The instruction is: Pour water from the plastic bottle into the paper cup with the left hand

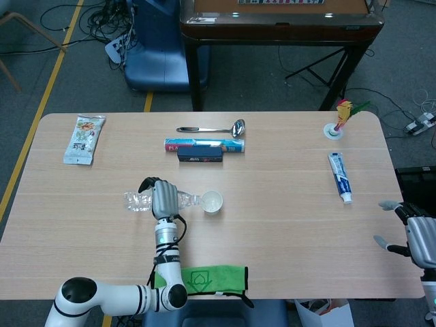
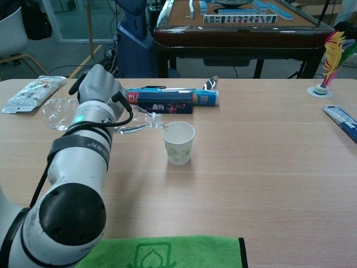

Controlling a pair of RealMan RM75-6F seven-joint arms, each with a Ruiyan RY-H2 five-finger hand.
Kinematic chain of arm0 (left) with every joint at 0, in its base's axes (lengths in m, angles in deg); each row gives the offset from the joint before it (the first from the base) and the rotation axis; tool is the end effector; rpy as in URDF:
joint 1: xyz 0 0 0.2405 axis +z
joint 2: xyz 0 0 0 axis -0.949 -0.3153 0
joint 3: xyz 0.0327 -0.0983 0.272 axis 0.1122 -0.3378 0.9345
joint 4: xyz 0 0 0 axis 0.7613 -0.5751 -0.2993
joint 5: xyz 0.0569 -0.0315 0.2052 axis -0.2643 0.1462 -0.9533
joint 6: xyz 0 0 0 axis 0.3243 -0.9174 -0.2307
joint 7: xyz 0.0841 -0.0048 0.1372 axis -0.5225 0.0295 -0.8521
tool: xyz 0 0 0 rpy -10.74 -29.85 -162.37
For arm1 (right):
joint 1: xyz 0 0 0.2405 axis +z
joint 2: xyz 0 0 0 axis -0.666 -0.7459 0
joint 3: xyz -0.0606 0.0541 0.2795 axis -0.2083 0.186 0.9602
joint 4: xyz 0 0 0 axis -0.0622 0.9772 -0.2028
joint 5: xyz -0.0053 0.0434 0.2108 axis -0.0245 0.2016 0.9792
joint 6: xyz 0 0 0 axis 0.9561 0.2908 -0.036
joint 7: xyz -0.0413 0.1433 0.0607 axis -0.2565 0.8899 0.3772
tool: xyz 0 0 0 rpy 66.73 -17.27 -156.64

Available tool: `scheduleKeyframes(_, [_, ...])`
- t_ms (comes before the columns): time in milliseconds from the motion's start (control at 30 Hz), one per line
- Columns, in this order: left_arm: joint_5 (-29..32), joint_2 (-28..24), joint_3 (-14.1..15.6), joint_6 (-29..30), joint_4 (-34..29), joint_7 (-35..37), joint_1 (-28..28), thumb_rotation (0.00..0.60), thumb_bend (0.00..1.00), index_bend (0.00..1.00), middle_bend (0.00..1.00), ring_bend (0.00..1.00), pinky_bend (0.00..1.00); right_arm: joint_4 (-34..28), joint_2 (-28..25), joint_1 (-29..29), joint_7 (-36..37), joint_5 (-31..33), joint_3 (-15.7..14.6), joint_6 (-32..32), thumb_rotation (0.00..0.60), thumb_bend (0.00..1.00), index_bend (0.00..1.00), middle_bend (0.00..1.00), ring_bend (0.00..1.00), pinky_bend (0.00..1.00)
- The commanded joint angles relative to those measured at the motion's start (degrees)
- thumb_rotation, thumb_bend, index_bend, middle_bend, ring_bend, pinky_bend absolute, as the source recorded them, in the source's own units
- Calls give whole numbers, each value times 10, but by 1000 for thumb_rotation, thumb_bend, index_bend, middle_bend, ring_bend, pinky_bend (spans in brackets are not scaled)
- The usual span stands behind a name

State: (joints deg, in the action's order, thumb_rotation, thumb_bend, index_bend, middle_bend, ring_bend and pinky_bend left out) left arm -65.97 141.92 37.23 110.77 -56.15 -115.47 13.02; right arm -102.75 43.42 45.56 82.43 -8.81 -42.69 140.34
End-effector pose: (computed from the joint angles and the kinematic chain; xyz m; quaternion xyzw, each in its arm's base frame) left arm -0.0735 0.3777 -0.1038 -0.6893 -0.0703 0.0235 0.7207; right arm -0.3541 -0.1989 0.1992 0.5702 -0.4154 0.4063 0.5808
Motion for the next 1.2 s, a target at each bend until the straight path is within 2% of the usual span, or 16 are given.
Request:
scheduleKeyframes(33, [0, 1, 1, -1, 2, -2, 0, 600, 8, 673, 644, 526, 532, 0, 0, 0, 0, 0, 0, 0, 600, 49, 324, 370, 288, 414])
scheduleKeyframes(700, [-7, 12, -3, -1, 18, 9, 4, 600, 8, 674, 645, 527, 534, -2, -1, 1, 1, -1, -3, -7, 600, 49, 324, 370, 288, 414])
scheduleKeyframes(1200, [-15, 13, -22, -23, 3, 86, 22, 600, 8, 685, 665, 543, 550, 0, 0, 4, 2, 3, -3, -13, 600, 49, 324, 370, 288, 414])
